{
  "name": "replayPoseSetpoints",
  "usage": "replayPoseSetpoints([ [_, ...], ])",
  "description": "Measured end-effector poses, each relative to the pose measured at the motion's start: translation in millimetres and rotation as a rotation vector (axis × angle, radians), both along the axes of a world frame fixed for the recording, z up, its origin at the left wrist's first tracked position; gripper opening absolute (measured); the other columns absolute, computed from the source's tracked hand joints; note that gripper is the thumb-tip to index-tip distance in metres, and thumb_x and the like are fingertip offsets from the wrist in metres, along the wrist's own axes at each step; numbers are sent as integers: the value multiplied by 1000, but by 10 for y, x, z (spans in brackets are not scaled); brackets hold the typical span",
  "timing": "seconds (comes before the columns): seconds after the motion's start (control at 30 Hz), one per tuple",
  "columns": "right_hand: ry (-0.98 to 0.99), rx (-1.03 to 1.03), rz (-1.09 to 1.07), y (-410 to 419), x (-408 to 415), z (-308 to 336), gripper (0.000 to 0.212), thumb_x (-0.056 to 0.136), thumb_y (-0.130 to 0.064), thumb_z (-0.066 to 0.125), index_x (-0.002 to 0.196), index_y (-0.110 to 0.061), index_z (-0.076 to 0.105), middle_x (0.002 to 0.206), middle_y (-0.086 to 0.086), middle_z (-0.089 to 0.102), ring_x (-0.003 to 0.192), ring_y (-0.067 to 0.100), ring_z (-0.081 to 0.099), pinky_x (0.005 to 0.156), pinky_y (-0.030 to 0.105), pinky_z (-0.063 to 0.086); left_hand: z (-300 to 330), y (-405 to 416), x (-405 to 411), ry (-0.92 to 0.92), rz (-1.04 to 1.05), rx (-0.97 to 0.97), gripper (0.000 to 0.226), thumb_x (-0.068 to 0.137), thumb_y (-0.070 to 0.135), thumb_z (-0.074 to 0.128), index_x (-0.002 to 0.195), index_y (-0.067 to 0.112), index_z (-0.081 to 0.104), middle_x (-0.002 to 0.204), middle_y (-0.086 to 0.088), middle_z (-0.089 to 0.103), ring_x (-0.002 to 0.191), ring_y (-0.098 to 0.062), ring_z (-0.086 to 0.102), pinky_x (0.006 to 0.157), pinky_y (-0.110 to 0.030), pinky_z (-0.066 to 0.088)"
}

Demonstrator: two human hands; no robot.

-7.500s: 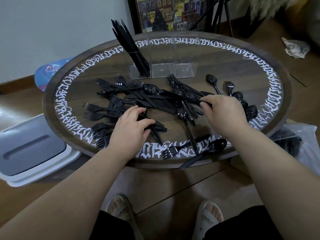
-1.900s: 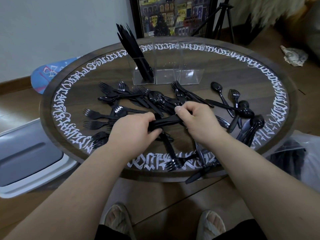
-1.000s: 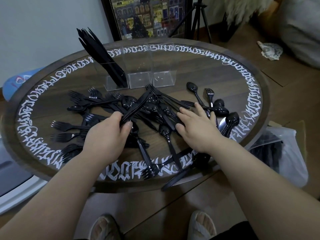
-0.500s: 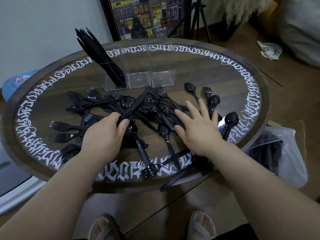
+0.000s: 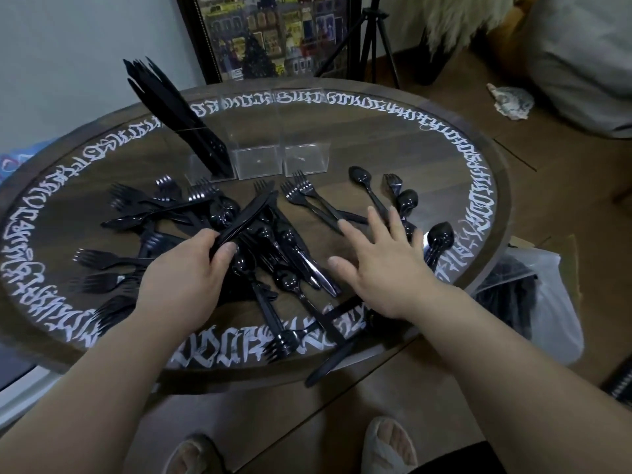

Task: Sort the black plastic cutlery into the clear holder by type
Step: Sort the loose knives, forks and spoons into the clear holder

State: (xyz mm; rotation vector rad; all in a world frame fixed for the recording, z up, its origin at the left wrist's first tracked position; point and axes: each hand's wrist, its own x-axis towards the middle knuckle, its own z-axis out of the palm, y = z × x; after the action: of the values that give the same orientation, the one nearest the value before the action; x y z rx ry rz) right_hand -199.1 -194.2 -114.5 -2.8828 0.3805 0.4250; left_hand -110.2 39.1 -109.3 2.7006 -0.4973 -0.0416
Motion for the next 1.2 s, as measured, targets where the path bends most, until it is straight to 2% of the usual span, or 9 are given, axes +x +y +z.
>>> replayPoseSetpoints([
  [0.1,37,6,-16,-102,-79,-14,67,94,-63,18,151,-33,2,160,0,-9,145,28,-18,112,60,-6,7,-62,-32,5,-17,6,32,98,42,37,106,15,53,70,6,50,62,-15,44,55,-33,31],
  [0.23,-134,52,2,-338,-155,121,57,99,-44,34,151,-34,11,160,-9,-5,146,22,-13,114,56,-2,22,-146,-70,1,-25,9,31,98,41,38,102,14,53,69,5,49,64,-19,45,58,-34,34],
  [0.37,38,8,-87,-721,-379,168,50,96,-27,42,144,-37,33,158,-9,12,147,25,-3,112,62,8,38,-203,-129,-13,-55,4,28,98,40,39,97,15,52,67,7,47,61,-17,42,57,-34,32],
  [0.53,104,71,-115,-733,-410,63,47,98,-33,33,143,-47,27,160,-9,3,146,29,-13,110,67,2,40,-322,-173,-23,-89,2,28,98,40,39,97,14,51,66,6,48,58,-14,41,56,-33,31],
  [0.63,-67,22,-164,-732,-419,48,41,98,-35,37,139,-42,38,157,-2,15,145,30,-2,112,61,12,31,-396,-198,-24,-101,-5,29,98,40,39,100,14,52,66,4,52,57,-12,45,54,-33,33],
  [0.7,-242,-46,-231,-702,-414,98,32,94,-44,45,121,-32,59,136,4,45,132,30,27,105,49,32,26,-422,-211,-25,-106,-5,28,98,40,39,96,15,52,65,2,53,57,-12,47,52,-32,33],
  [0.77,-271,-118,-222,-609,-355,116,35,87,-57,52,94,-26,68,104,2,56,109,26,42,90,40,42,29,-441,-216,-28,-108,-11,28,98,39,39,95,15,52,65,1,53,57,-12,47,51,-31,31],
  [0.9,-77,-29,-302,-422,-178,96,48,77,-58,66,64,-15,52,67,1,54,72,23,55,58,29,41,34,-495,-230,-4,-104,-23,27,98,40,39,96,16,52,67,4,53,60,-11,48,53,-32,33],
  [1.2,-123,111,-551,-387,-94,150,36,82,-35,64,63,-11,46,65,4,49,63,24,51,56,27,39,37,-434,-235,-2,-100,-10,25,99,40,38,92,18,48,67,4,51,60,-10,46,53,-32,31],
])
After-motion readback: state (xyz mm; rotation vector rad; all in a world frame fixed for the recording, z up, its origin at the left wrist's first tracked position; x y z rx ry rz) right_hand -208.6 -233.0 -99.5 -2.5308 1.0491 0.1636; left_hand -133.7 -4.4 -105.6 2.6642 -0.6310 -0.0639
